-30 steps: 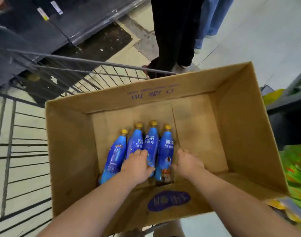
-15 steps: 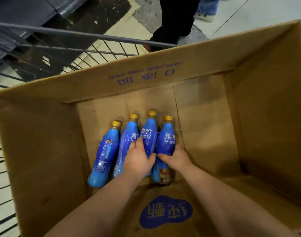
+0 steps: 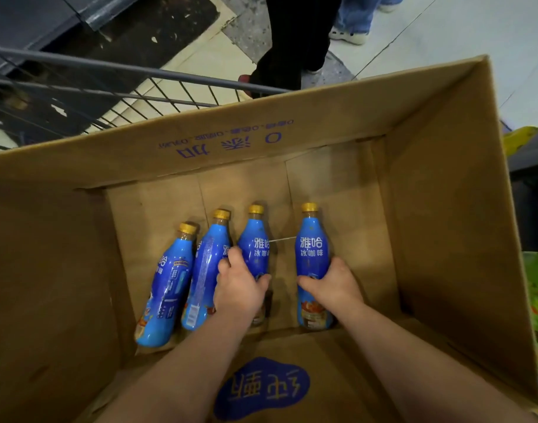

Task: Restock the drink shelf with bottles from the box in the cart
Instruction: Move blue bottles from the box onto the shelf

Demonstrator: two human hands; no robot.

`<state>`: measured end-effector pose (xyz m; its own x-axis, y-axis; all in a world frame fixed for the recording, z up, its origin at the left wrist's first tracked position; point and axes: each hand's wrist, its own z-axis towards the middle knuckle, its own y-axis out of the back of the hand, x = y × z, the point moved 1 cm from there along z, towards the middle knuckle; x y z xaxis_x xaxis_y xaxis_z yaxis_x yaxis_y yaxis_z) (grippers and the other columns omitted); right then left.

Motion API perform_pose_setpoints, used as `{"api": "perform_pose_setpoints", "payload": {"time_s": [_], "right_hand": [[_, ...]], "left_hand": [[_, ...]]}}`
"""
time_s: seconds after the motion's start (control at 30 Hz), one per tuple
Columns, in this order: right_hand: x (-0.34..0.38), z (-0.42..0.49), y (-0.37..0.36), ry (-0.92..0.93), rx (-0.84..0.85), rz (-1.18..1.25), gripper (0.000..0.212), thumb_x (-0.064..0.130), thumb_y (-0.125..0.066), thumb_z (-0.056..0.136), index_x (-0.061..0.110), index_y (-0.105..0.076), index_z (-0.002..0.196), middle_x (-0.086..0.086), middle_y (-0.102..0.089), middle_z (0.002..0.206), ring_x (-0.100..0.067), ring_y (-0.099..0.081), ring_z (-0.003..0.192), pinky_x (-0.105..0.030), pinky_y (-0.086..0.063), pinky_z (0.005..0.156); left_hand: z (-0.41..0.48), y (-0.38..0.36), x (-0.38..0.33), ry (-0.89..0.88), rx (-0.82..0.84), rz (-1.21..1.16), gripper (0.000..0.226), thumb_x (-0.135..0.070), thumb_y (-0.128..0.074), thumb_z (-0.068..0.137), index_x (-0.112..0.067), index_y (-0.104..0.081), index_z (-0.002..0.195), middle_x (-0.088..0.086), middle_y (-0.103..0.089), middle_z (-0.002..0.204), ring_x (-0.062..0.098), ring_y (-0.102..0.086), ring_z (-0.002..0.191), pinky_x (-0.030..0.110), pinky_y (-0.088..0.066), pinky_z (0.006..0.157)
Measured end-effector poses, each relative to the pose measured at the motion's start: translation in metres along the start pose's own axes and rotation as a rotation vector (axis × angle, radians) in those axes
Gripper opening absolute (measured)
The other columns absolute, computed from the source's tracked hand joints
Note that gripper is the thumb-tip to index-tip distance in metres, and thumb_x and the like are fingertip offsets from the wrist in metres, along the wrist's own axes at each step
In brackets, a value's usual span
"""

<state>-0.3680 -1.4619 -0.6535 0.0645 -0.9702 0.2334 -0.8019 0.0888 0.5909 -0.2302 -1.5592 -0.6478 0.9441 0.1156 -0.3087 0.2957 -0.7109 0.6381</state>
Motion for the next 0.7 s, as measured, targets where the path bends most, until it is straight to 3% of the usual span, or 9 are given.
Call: {"api": "perform_pose_setpoints", "payload": {"time_s": [0.23,0.33,0.43,0.7], "right_hand": [[-0.007,0.003,-0.001,-0.022,0.05,0.059,0.068,0.038,-0.08,0.068,0.016,-0.039,0.117,-0.005,-0.059,0.112,-0.022,-0.061,0.098,-0.035,-0.051,0.076],[-0.007,0.004,-0.003,-0.023,0.063,0.07,0.07,0.037,-0.08,0.067,0.015,-0.04,0.12,-0.005,-0.058,0.113,-0.023,-0.06,0.101,-0.04,-0.053,0.083],[-0.007,0.004,-0.003,0.005,0.062,0.069,0.068,0.037,-0.08,0.065,0.015,-0.045,0.119,-0.005,-0.059,0.112,-0.023,-0.06,0.1,-0.039,-0.052,0.085],[0.001,-0.012,0.005,0.072,0.051,0.125,0.057,0.039,-0.08,0.06,0.023,-0.043,0.101,0.003,-0.058,0.097,-0.016,-0.059,0.086,-0.032,-0.05,0.074]], "left_hand": [[0.008,-0.017,-0.003,0.041,0.035,-0.01,0.09,-0.038,-0.076,0.074,-0.013,-0.023,0.142,0.01,-0.04,0.135,0.032,-0.046,0.122,0.048,-0.04,0.098],[0.01,-0.023,-0.004,0.034,0.074,0.012,0.078,-0.041,-0.077,0.072,-0.012,-0.036,0.132,0.01,-0.04,0.129,0.03,-0.048,0.116,0.045,-0.041,0.096],[0.012,-0.025,-0.003,0.03,0.098,-0.047,0.075,-0.038,-0.077,0.073,-0.014,-0.034,0.129,0.01,-0.046,0.125,0.032,-0.05,0.115,0.044,-0.042,0.093],[-0.006,-0.007,0.013,-0.036,0.07,-0.214,0.06,-0.035,-0.077,0.072,-0.02,-0.038,0.115,0.002,-0.055,0.107,0.027,-0.057,0.104,0.037,-0.046,0.086]]}}
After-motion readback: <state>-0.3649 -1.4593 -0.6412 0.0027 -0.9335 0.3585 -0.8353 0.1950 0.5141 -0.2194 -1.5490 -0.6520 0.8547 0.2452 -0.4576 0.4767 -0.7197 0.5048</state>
